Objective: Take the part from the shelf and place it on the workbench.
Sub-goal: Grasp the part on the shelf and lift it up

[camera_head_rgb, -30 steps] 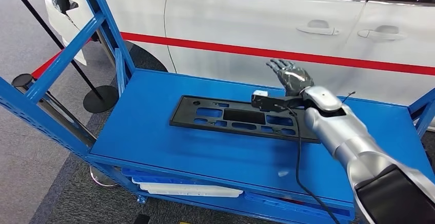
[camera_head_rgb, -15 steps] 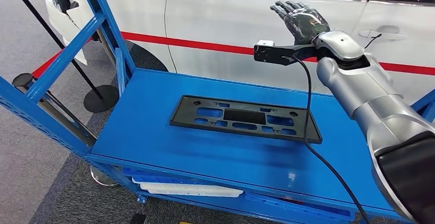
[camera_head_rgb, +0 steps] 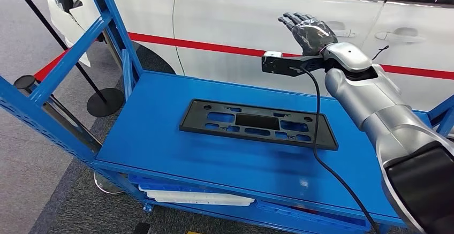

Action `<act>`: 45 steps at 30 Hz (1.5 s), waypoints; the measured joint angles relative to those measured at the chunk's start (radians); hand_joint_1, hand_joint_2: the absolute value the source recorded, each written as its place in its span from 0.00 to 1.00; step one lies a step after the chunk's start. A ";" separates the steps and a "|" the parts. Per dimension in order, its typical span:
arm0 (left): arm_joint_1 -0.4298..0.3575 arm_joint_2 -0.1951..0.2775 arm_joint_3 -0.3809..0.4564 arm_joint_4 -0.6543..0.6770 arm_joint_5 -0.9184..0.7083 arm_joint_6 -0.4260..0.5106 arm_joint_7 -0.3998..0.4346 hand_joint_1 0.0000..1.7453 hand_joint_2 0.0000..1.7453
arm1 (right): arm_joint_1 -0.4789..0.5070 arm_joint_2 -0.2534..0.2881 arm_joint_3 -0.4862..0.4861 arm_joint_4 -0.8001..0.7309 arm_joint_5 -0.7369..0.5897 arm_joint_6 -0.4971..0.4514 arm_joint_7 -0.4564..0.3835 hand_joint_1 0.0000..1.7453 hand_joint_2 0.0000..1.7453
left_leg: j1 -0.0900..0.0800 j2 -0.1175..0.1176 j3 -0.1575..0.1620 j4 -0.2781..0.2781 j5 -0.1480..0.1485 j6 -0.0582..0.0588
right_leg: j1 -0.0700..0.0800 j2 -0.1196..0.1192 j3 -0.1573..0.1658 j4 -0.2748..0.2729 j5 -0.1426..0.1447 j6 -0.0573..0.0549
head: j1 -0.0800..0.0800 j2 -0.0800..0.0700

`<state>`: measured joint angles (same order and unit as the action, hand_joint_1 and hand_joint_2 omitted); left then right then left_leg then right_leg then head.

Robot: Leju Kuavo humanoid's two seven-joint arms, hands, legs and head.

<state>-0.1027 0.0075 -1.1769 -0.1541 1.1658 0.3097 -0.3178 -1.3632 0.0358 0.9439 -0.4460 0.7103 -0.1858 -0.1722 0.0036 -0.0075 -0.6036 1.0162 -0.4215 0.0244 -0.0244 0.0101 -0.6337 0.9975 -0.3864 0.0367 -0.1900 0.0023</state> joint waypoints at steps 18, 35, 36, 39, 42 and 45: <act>0.006 -0.002 -0.003 0.000 -0.016 -0.008 0.003 0.00 0.00 | 0.021 -0.006 0.006 0.017 0.000 0.003 -0.003 0.00 1.00 | 0.002 0.004 -0.063 0.057 -0.013 -0.035 | 0.004 -0.008 0.033 0.021 -0.051 -0.049 | 0.000 0.000; 0.002 -0.007 -0.007 0.000 -0.022 -0.006 0.004 0.00 0.00 | 0.039 -0.015 0.014 0.018 -0.001 -0.001 -0.014 0.00 1.00 | 0.004 0.009 0.036 -0.013 -0.016 0.013 | 0.010 -0.008 -0.091 0.177 -0.109 -0.003 | 0.001 0.000; 0.001 -0.007 -0.007 0.000 -0.023 -0.006 0.005 0.00 0.00 | 0.044 -0.016 0.014 0.018 -0.001 -0.001 -0.016 0.00 1.00 | 0.003 0.010 0.025 -0.012 -0.008 0.016 | 0.010 -0.008 -0.112 0.245 -0.145 -0.001 | 0.000 0.000; 0.002 -0.009 -0.007 0.000 -0.031 -0.006 0.007 0.00 0.00 | 0.061 -0.021 0.016 0.019 0.001 -0.002 -0.018 0.00 1.00 | 0.000 0.009 -0.007 -0.007 0.012 0.016 | 0.011 -0.008 -0.092 0.287 -0.143 -0.003 | 0.000 0.000; 0.001 -0.010 -0.008 0.000 -0.033 -0.006 0.009 0.00 0.00 | 0.062 -0.021 0.017 0.017 0.003 -0.004 -0.018 0.00 1.00 | -0.003 0.009 -0.031 0.002 0.026 0.007 | 0.016 -0.008 0.043 0.091 -0.095 -0.019 | 0.000 0.000; -0.001 -0.012 -0.008 0.000 -0.032 -0.007 0.011 0.00 0.00 | 0.062 -0.020 0.017 0.015 0.002 -0.002 -0.018 0.00 1.00 | -0.004 0.009 -0.038 0.001 0.039 -0.008 | 0.025 -0.009 0.077 0.023 -0.091 -0.033 | 0.000 0.000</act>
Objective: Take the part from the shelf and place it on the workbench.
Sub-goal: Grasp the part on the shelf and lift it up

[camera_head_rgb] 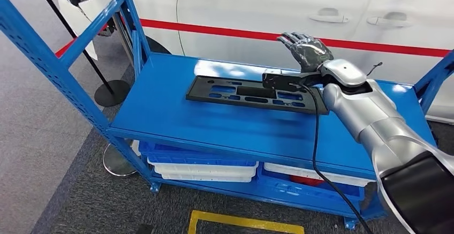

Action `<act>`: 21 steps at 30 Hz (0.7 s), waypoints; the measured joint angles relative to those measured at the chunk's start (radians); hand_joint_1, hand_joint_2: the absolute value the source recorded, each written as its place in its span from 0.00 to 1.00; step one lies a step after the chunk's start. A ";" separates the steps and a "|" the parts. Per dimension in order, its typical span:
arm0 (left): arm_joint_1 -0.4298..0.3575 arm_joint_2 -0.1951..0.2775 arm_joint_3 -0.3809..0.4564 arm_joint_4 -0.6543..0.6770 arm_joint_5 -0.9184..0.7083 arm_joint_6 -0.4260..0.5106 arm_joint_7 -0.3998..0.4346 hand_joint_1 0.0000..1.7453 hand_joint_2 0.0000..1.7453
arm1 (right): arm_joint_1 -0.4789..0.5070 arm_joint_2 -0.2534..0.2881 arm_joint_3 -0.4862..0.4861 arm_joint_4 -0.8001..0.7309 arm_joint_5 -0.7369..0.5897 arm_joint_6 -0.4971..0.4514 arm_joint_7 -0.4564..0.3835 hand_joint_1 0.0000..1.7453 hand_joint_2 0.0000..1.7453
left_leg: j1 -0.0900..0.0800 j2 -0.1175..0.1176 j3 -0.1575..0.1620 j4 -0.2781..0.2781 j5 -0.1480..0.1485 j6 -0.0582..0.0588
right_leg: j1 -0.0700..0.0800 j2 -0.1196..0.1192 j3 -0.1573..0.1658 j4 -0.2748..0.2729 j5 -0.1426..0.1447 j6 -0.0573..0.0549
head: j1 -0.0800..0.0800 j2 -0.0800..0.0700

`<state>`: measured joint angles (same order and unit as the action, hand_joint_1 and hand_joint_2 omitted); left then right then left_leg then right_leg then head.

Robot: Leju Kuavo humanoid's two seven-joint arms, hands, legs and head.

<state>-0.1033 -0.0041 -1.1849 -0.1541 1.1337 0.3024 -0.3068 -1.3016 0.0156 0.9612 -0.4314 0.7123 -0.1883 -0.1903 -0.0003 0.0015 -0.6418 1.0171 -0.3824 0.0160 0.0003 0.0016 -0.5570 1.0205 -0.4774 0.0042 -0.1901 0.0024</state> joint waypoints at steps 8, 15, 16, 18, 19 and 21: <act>0.002 0.000 -0.002 0.000 -0.001 -0.002 0.001 0.00 0.00 | 0.023 -0.003 0.001 0.000 -0.021 0.015 -0.010 0.00 1.00 | -0.002 0.001 -0.002 -0.041 0.037 -0.004 | -0.002 0.001 -0.014 -0.028 0.036 -0.014 | 0.000 0.000; 0.001 0.000 -0.017 0.000 0.001 -0.008 0.017 0.00 0.00 | 0.059 -0.003 0.005 0.000 -0.032 0.014 -0.011 0.00 1.00 | 0.001 0.001 -0.008 -0.041 0.047 -0.014 | 0.001 0.001 -0.022 -0.023 0.039 -0.018 | 0.000 0.000; 0.001 0.000 -0.017 0.000 0.001 -0.009 0.023 0.00 0.00 | 0.061 -0.003 0.006 0.000 -0.040 0.019 -0.013 0.00 1.00 | 0.001 0.001 -0.008 -0.041 0.047 -0.015 | 0.001 0.001 -0.023 -0.022 0.039 -0.018 | 0.000 0.000; 0.000 0.001 -0.017 0.000 0.001 -0.008 0.036 0.00 0.00 | 0.071 -0.002 0.007 0.000 -0.059 0.031 -0.021 0.00 1.00 | 0.001 0.000 -0.009 -0.041 0.047 -0.016 | 0.002 0.001 -0.023 -0.022 0.039 -0.018 | 0.000 0.000; -0.001 0.001 -0.018 0.000 0.001 -0.006 0.041 0.00 0.00 | 0.081 0.000 0.009 0.000 -0.061 0.034 -0.025 0.00 1.00 | 0.001 0.000 -0.010 -0.041 0.047 -0.016 | 0.002 0.000 -0.023 -0.022 0.039 -0.018 | 0.000 0.000; -0.002 0.001 -0.020 0.000 0.001 -0.001 0.044 0.00 0.00 | 0.118 0.011 0.023 0.002 -0.047 0.033 -0.028 0.00 1.00 | 0.001 0.000 -0.010 -0.041 0.047 -0.016 | 0.002 -0.001 -0.023 -0.022 0.039 -0.018 | 0.000 0.000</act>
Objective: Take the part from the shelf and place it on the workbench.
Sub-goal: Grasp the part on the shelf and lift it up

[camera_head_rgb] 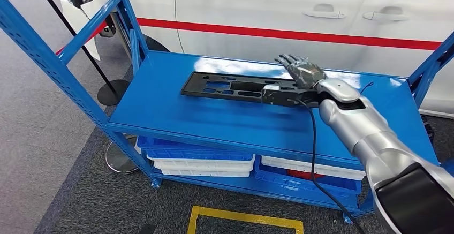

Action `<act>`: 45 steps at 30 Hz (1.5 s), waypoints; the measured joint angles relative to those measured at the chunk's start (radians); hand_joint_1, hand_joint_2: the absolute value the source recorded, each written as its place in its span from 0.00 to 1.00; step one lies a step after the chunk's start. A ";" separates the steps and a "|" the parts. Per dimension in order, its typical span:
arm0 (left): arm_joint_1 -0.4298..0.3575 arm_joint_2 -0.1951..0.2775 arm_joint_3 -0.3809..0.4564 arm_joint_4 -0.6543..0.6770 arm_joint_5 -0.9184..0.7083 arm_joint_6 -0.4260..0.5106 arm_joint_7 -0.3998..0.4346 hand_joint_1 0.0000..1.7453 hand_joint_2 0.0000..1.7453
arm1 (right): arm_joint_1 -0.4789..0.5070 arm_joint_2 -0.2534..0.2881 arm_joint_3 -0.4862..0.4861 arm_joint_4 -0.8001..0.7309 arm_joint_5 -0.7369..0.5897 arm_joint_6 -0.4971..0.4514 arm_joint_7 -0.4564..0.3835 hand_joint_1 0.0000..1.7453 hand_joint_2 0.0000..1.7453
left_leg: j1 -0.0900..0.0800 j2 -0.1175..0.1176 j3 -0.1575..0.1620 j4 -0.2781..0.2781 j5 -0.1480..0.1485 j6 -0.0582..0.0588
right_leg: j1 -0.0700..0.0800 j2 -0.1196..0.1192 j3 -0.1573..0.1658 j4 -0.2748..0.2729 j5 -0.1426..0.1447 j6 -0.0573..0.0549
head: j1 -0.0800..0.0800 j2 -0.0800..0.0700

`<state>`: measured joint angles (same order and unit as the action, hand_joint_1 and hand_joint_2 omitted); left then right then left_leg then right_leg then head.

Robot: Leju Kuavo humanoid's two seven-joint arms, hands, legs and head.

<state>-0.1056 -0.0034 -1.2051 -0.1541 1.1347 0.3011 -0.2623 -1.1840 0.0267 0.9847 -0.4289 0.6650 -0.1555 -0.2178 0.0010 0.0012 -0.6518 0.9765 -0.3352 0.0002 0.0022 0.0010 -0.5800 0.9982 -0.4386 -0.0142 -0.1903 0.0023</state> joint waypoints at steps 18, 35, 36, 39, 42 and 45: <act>0.005 0.002 -0.003 0.000 0.021 0.031 0.008 0.00 0.00 | 0.167 0.081 0.062 0.042 0.018 -0.065 0.029 0.00 1.00 | 0.000 -0.001 -0.005 0.001 0.001 0.001 | 0.000 -0.001 -0.005 0.000 0.002 0.003 | 0.000 0.000; 0.008 0.002 0.021 0.000 0.093 0.001 -0.039 0.00 0.00 | 0.169 0.084 0.062 0.047 0.035 -0.060 0.026 0.00 1.00 | 0.000 -0.001 -0.005 0.002 0.001 0.001 | 0.000 -0.001 -0.004 0.000 0.002 0.003 | 0.000 0.000; 0.009 0.002 0.026 0.000 0.100 0.000 -0.035 0.00 0.00 | 0.169 0.085 0.062 0.047 0.037 -0.057 0.025 0.00 1.00 | 0.000 -0.001 -0.005 0.002 0.001 0.001 | 0.000 -0.001 -0.004 0.000 0.002 0.003 | 0.000 0.000; 0.009 0.003 0.042 0.000 0.122 -0.007 -0.016 0.00 0.00 | 0.169 0.090 0.062 0.048 0.042 -0.051 0.025 0.00 1.00 | 0.000 -0.001 -0.005 0.002 0.001 0.001 | 0.000 -0.001 -0.004 0.000 0.002 0.003 | 0.000 0.000; 0.011 0.003 0.055 0.000 0.127 -0.014 -0.011 0.00 0.00 | 0.169 0.094 0.062 0.049 0.047 -0.056 0.022 0.00 1.00 | 0.000 -0.001 -0.005 0.002 0.001 0.001 | 0.000 -0.001 -0.004 0.000 0.002 0.003 | 0.000 0.000; 0.011 0.003 0.057 0.000 0.127 -0.019 -0.011 0.00 0.00 | 0.169 0.095 0.062 0.048 0.058 -0.079 0.018 0.00 1.00 | 0.000 -0.001 -0.005 0.002 0.001 0.001 | 0.000 -0.001 -0.004 0.000 0.002 0.003 | 0.000 0.000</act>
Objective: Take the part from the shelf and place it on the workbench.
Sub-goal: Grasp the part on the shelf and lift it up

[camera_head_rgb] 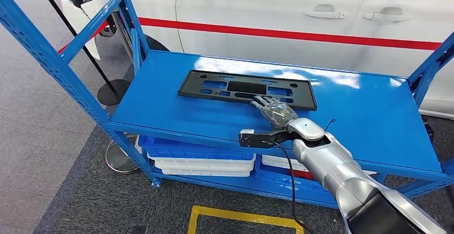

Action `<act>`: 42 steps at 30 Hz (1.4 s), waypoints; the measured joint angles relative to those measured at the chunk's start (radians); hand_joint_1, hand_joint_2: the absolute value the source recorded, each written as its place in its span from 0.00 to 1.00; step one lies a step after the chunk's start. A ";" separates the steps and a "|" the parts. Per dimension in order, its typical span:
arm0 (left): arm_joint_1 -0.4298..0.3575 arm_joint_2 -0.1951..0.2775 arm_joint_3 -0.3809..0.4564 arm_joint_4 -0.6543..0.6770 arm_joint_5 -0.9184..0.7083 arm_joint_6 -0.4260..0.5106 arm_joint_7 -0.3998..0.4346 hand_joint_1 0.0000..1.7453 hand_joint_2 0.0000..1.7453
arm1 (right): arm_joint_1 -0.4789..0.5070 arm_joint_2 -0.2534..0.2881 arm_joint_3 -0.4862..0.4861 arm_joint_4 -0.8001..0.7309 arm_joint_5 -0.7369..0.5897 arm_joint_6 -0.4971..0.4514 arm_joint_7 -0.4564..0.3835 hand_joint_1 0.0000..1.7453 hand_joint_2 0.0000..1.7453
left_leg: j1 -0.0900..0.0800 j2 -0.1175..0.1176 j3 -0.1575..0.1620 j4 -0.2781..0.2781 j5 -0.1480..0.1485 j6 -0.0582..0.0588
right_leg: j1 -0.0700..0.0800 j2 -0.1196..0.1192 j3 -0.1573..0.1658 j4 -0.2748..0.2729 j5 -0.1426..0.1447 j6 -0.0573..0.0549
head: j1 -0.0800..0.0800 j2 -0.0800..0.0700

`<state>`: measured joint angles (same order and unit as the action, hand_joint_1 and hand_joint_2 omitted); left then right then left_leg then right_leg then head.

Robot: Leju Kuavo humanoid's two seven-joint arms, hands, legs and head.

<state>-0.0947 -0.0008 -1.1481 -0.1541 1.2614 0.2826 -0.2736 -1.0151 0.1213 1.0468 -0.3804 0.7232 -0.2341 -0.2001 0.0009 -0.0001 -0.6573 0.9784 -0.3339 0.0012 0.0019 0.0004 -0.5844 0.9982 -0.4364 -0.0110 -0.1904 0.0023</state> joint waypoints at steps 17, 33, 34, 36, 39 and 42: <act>0.000 0.000 0.000 0.000 0.000 -0.004 -0.004 0.00 0.00 | -0.160 0.022 0.007 -0.029 0.077 0.038 0.032 0.00 1.00 | 0.000 0.000 -0.009 0.000 0.003 0.003 | 0.000 0.000 -0.009 0.000 0.003 0.002 | 0.000 0.000; 0.001 -0.001 0.001 0.000 0.018 -0.012 0.000 0.00 0.00 | -0.181 0.046 0.014 -0.026 0.050 0.053 -0.018 0.00 1.00 | 0.000 0.000 -0.010 0.001 0.004 0.003 | 0.000 0.000 -0.009 0.000 0.004 0.002 | 0.000 0.000; 0.001 -0.001 0.001 0.000 0.019 -0.012 0.000 0.00 0.00 | -0.181 0.047 0.014 -0.025 0.047 0.054 -0.019 0.00 1.00 | 0.000 0.000 -0.010 0.001 0.004 0.003 | 0.000 0.000 -0.009 0.000 0.004 0.002 | 0.000 0.000; 0.000 -0.001 0.001 0.000 0.019 -0.012 0.000 0.00 0.00 | -0.180 0.049 0.014 -0.023 0.042 0.054 -0.021 0.00 1.00 | 0.000 0.000 -0.010 0.001 0.004 0.003 | 0.000 0.000 -0.009 0.000 0.004 0.002 | 0.000 0.000; 0.000 -0.001 0.001 0.000 0.019 -0.012 0.000 0.00 0.00 | -0.173 0.050 0.014 -0.018 0.035 0.054 -0.024 0.00 1.00 | 0.000 0.000 -0.010 0.001 0.004 0.003 | 0.000 0.000 -0.009 0.000 0.004 0.002 | 0.000 0.000; 0.000 -0.001 0.001 0.000 0.019 -0.012 0.000 0.00 0.00 | -0.157 0.051 0.015 -0.014 0.030 0.058 -0.027 0.00 1.00 | 0.000 0.000 -0.010 0.001 0.004 0.003 | 0.000 0.000 -0.009 0.000 0.004 0.002 | 0.000 0.000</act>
<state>-0.0943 -0.0018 -1.1471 -0.1541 1.2800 0.2708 -0.2739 -1.1719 0.1724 1.0617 -0.3943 0.7536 -0.1757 -0.2267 0.0008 -0.0005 -0.6671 0.9797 -0.3304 0.0043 0.0017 0.0002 -0.5935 0.9983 -0.4327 -0.0089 -0.1904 0.0023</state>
